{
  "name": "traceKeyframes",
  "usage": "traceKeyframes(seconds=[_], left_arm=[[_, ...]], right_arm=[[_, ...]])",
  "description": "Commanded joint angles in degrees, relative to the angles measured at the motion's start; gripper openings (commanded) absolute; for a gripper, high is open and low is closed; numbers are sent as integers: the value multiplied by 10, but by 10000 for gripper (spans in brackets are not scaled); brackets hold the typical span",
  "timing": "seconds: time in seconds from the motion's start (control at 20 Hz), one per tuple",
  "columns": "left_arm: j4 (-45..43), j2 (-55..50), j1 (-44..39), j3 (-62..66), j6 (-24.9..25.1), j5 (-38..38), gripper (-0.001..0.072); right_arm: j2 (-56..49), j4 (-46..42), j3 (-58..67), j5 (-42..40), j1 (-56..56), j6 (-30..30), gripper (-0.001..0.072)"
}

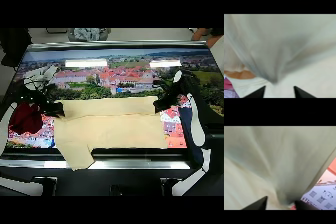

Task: Fold the shirts.

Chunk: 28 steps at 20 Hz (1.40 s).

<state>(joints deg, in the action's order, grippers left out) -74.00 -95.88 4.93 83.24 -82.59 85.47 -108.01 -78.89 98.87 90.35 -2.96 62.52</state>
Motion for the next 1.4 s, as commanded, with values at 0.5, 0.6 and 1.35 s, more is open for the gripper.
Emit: traceKeyframes(seconds=[0.5, 0.6, 1.35], left_arm=[[50, 271, 104, -392, -3, -55, 591], [59, 339, 104, -496, 41, -81, 591], [136, 337, 41, -590, 24, -175, 366]], right_arm=[[230, 18, -268, -30, -110, -40, 533], [266, 39, -338, -43, -110, -73, 532], [321, -38, -434, -52, -125, -80, 557]])
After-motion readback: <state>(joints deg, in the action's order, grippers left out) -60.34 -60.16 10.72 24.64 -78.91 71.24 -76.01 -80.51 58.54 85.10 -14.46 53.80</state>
